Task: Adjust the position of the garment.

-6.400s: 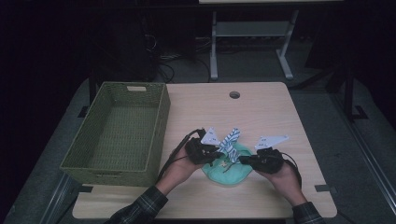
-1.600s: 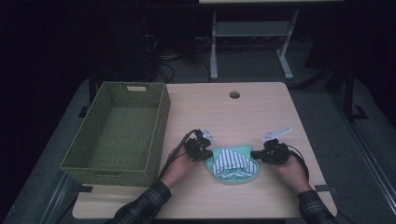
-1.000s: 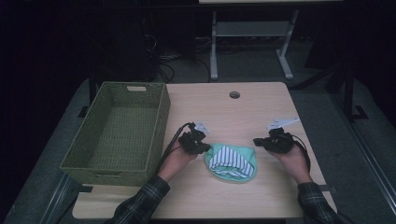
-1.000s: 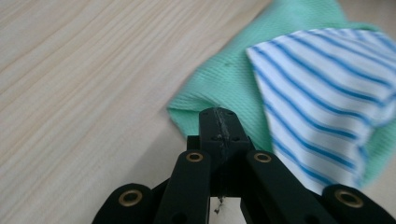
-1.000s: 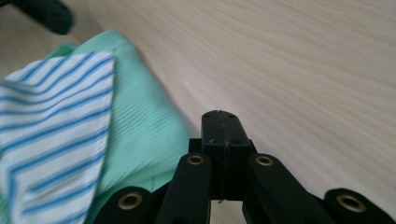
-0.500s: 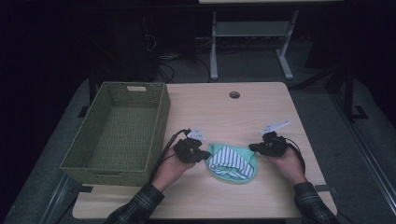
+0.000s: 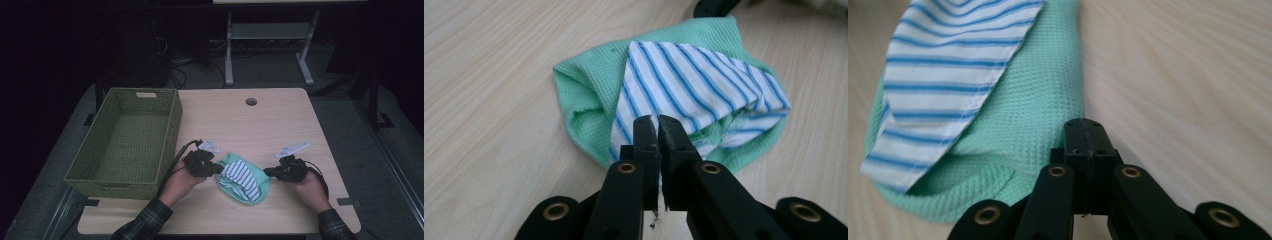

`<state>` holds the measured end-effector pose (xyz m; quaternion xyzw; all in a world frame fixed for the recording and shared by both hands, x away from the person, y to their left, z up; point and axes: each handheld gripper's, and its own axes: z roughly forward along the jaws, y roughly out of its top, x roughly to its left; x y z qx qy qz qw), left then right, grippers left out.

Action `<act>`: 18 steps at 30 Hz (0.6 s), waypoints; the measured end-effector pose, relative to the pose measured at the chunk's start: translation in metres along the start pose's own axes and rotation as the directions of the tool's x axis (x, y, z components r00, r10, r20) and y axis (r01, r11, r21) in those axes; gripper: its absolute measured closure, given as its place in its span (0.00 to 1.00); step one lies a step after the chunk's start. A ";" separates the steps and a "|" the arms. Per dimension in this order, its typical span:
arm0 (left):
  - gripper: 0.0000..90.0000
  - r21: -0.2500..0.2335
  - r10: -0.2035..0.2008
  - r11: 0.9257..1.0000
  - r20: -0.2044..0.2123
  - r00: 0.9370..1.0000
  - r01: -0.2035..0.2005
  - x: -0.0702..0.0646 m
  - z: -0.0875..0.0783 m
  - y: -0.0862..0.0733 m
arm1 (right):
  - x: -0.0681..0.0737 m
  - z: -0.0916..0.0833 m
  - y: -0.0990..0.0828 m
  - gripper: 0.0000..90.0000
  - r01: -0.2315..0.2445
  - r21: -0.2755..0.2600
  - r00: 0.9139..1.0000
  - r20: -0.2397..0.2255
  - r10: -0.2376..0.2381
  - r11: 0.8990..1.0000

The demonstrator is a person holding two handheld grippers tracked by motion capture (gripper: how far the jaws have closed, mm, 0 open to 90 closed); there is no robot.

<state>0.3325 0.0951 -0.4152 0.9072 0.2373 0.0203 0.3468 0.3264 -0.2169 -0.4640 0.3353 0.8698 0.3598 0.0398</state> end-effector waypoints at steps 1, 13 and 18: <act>0.94 0.001 0.003 1.000 0.000 1.000 -0.003 0.000 -0.001 0.000 | 0.002 0.000 -0.001 1.00 0.008 -0.003 1.000 -0.004 -0.008 1.000; 0.74 0.019 0.024 1.000 0.006 1.000 -0.024 -0.009 -0.007 -0.003 | 0.032 0.006 -0.005 1.00 0.039 0.007 0.997 -0.072 -0.038 0.999; 0.65 0.043 0.044 0.998 0.023 0.999 -0.045 -0.013 -0.007 -0.004 | 0.042 0.008 -0.005 1.00 0.057 0.005 0.994 -0.092 -0.056 0.998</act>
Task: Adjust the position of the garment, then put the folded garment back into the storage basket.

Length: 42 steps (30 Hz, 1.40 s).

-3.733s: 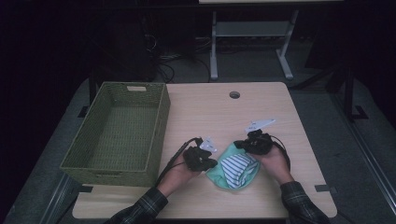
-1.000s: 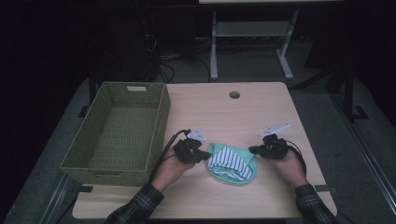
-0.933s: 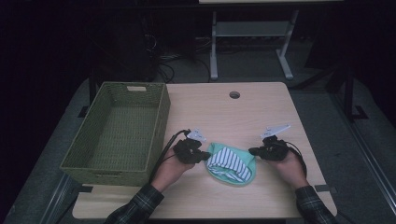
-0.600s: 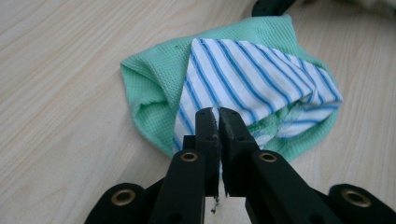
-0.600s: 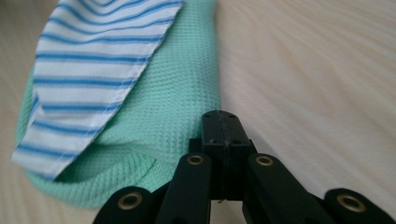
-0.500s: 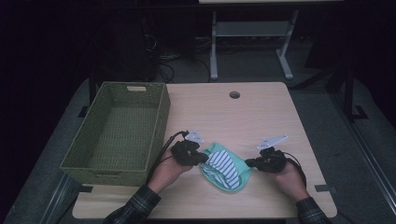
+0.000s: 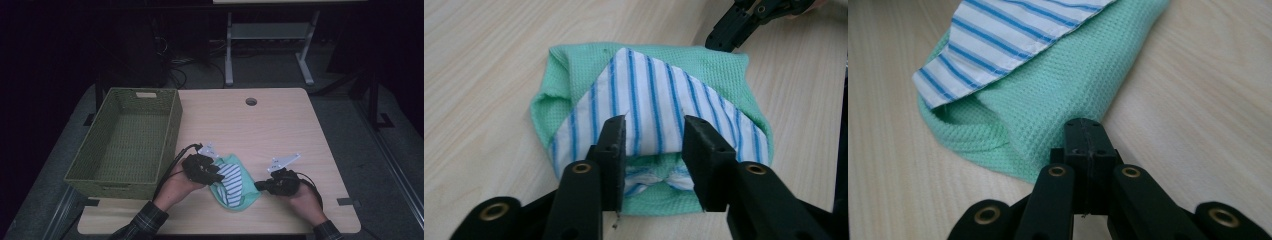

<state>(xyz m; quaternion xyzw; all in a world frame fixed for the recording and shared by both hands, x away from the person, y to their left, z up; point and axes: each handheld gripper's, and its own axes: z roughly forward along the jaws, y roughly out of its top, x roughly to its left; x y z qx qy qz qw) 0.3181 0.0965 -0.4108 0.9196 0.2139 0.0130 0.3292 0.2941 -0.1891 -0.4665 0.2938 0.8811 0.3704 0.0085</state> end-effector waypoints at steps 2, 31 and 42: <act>0.61 0.017 0.011 1.000 0.001 1.000 -0.011 -0.002 0.003 -0.001 | 0.000 0.000 0.000 1.00 -0.006 -0.004 1.000 0.006 0.006 1.000; 0.34 0.187 0.127 0.975 -0.024 0.992 -0.120 -0.020 0.042 -0.012 | -0.060 -0.023 -0.020 0.18 -0.144 -0.137 0.920 0.346 0.183 0.980; 0.60 0.190 0.145 0.973 -0.075 0.987 -0.129 -0.016 0.039 -0.011 | -0.064 -0.017 -0.021 0.14 -0.146 -0.136 0.913 0.363 0.186 0.980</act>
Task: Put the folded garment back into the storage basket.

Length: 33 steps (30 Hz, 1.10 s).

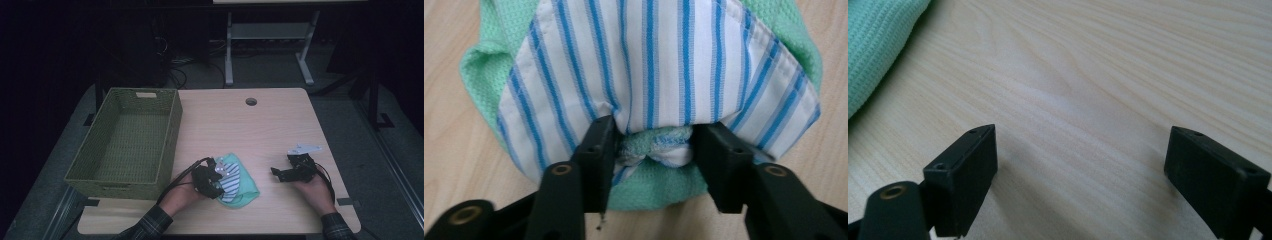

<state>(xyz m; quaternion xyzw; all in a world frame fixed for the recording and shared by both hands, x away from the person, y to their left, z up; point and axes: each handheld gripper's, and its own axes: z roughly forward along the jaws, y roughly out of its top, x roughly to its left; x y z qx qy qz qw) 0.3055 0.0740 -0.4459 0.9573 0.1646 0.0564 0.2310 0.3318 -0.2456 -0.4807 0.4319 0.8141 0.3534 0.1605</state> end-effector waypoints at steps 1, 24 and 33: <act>0.64 0.004 0.008 1.000 -0.004 1.000 -0.008 0.001 0.000 0.000 | 0.000 0.000 0.000 0.14 0.002 -0.003 1.000 0.001 -0.002 1.000; 0.87 -0.094 -0.100 0.990 0.075 0.992 0.107 0.020 -0.017 0.002 | 0.002 0.002 -0.001 0.10 -0.001 -0.006 1.000 0.010 0.001 1.000; 0.87 -0.132 -0.130 0.981 0.096 0.987 0.142 0.024 -0.035 0.008 | 0.002 0.002 -0.001 0.10 -0.004 -0.005 1.000 0.010 0.004 1.000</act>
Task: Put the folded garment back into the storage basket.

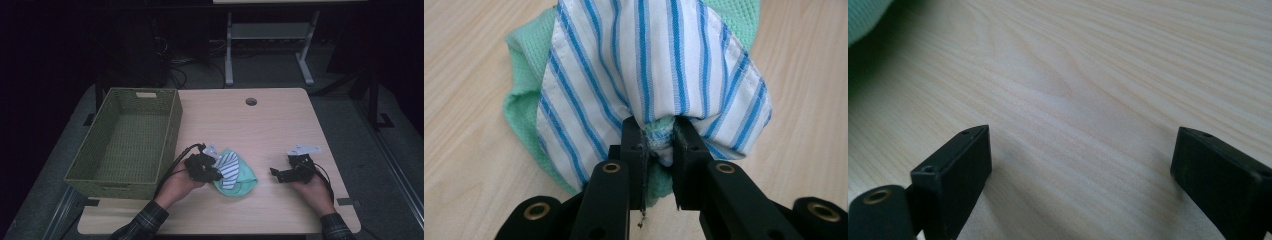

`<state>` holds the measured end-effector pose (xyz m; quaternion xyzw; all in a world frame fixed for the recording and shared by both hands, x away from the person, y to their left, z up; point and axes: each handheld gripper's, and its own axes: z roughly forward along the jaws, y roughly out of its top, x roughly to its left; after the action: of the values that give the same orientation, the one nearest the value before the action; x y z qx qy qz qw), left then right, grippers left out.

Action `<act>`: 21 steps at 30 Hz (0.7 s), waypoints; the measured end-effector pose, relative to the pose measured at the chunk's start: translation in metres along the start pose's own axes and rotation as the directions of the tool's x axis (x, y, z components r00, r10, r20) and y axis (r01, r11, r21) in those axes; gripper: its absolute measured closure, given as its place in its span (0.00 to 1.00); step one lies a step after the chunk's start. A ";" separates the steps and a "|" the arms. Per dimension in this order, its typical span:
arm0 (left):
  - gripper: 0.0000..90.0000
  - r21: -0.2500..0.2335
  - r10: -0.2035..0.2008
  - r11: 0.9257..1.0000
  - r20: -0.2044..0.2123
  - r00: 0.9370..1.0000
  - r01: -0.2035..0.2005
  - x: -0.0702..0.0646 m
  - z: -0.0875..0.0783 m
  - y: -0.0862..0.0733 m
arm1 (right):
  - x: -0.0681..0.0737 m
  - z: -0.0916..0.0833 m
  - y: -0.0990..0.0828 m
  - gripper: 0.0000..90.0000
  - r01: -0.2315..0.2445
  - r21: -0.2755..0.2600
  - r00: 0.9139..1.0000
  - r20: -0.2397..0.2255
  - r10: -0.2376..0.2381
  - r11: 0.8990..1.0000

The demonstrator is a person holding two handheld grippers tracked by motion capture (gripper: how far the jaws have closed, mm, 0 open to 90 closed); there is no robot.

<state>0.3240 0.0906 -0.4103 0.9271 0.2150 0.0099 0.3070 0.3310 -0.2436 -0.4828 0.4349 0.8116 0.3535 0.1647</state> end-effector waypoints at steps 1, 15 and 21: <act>0.87 0.002 0.007 1.000 0.004 1.000 -0.007 0.001 -0.002 0.001 | 0.000 0.000 0.000 0.10 0.000 0.000 1.000 0.000 0.000 1.000; 0.87 -0.045 -0.005 0.999 0.015 1.000 0.005 0.007 -0.032 0.018 | 0.000 0.000 0.000 0.10 -0.001 0.001 1.000 0.004 0.001 1.000; 0.87 -0.057 -0.005 0.998 0.024 1.000 0.007 0.011 -0.043 0.024 | 0.000 0.000 0.000 0.09 -0.001 0.001 1.000 0.004 0.000 1.000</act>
<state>0.3372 0.1021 -0.3629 0.9174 0.2138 0.0039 0.3358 0.3308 -0.2436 -0.4828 0.4360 0.8113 0.3523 0.1661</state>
